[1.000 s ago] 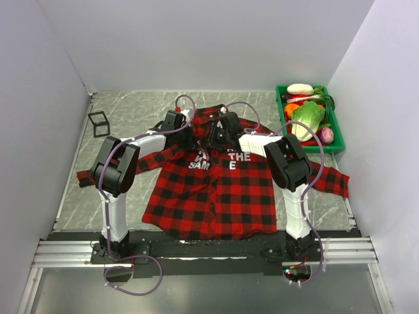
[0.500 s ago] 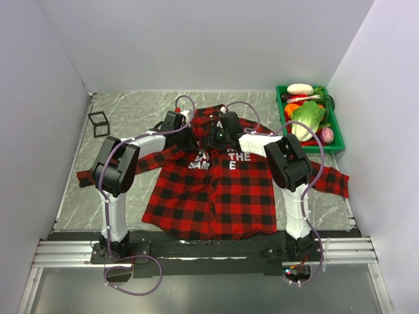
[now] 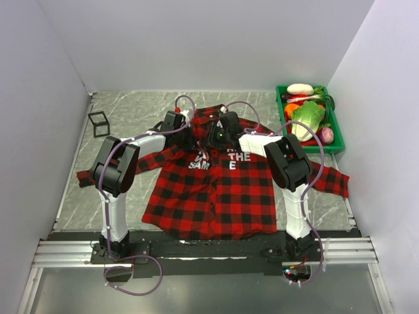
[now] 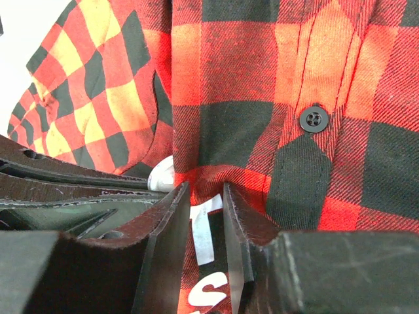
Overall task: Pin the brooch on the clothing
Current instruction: Pin the brooch to the clothes.
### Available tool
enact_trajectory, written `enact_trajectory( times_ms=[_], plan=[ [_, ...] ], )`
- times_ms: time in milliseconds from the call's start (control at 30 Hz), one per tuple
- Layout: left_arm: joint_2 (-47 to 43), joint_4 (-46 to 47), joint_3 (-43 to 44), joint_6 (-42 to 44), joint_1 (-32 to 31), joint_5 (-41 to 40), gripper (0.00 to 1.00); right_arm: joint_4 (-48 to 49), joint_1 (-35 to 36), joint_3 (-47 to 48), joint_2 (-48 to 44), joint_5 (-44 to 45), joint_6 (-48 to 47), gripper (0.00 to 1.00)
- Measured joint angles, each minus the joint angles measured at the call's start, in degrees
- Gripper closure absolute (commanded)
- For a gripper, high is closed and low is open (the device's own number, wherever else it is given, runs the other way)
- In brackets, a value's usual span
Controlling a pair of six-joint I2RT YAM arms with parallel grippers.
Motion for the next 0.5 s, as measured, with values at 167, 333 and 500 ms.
enact_trajectory(
  times_ms=[167, 333, 500],
  plan=[
    [0.0, 0.3, -0.3, 0.0, 0.0, 0.3, 0.99, 0.2, 0.0, 0.0, 0.0, -0.1, 0.2, 0.66],
    [0.0, 0.5, -0.3, 0.0, 0.0, 0.3, 0.99, 0.3, 0.0, 0.0, 0.0, -0.4, 0.5, 0.67],
    [0.0, 0.5, -0.3, 0.0, 0.0, 0.4, 0.99, 0.5, 0.0, 0.0, 0.1, -0.5, 0.8, 0.67]
  ],
)
